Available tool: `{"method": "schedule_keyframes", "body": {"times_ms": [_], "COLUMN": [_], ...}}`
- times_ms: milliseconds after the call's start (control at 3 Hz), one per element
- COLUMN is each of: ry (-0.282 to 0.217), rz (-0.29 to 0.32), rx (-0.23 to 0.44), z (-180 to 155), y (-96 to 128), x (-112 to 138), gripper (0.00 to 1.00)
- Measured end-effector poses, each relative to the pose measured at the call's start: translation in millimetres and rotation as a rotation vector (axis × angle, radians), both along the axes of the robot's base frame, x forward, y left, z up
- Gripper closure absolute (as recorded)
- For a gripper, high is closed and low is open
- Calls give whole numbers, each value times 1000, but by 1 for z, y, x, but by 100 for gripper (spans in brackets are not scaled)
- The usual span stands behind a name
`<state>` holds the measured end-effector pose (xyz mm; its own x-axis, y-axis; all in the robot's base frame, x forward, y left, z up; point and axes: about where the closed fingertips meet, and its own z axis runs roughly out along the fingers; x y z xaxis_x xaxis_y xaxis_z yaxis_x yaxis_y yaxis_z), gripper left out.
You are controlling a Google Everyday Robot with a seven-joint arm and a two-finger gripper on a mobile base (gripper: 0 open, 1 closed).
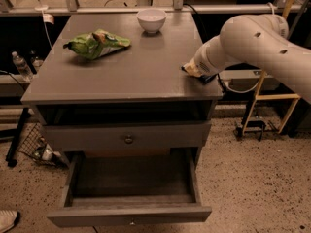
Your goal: Pick rxbar blueberry from middle drawer and place on counter
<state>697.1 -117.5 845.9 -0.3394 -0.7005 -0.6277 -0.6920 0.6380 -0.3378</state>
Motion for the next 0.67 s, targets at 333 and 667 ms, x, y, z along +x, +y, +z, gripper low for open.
{"method": "schedule_keyframes", "body": {"times_ms": [333,667], "ry": [47,55], "rz": [75,85], "rx": [-6,-9], "z": [-10,-12], "y": [24,27], "x": [-3,-4], "gripper": [100,77]}}
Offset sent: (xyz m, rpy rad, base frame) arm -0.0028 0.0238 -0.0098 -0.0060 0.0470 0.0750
